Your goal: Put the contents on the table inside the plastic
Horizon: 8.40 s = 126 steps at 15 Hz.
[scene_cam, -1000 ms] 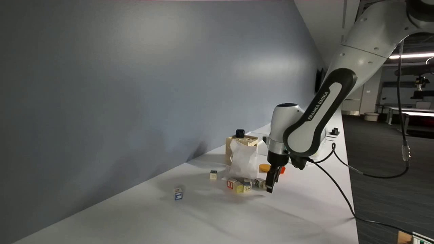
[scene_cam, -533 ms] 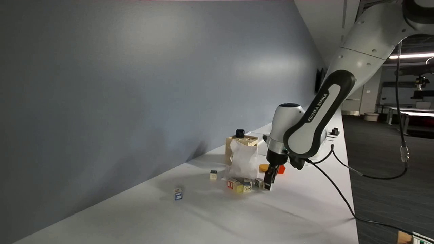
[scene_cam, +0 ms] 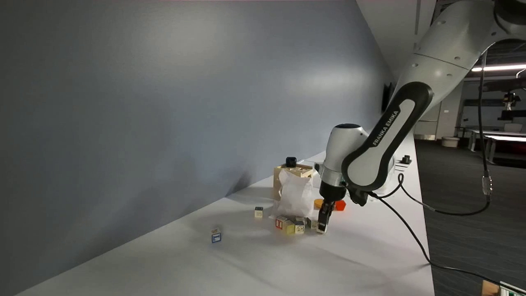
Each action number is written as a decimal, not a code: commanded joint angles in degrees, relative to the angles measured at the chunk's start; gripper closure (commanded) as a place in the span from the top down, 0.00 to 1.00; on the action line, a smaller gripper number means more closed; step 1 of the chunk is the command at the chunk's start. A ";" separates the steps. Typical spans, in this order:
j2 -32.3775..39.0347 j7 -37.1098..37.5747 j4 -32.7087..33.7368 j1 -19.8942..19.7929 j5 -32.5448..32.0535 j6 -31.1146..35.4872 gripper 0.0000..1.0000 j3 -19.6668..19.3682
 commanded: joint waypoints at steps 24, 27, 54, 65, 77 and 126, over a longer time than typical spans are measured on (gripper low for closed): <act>-23.30 -9.01 -0.55 4.38 16.68 1.99 0.11 -4.74; -20.51 -9.59 0.40 4.38 16.88 5.49 0.11 -5.02; -22.60 -10.50 4.60 13.86 22.40 -10.90 1.00 -4.48; -17.66 9.28 9.15 8.81 26.68 -33.34 1.00 2.39; -0.50 37.29 13.02 4.32 19.81 -22.01 1.00 2.82; 9.25 48.02 20.32 10.34 16.72 -18.64 1.00 -1.52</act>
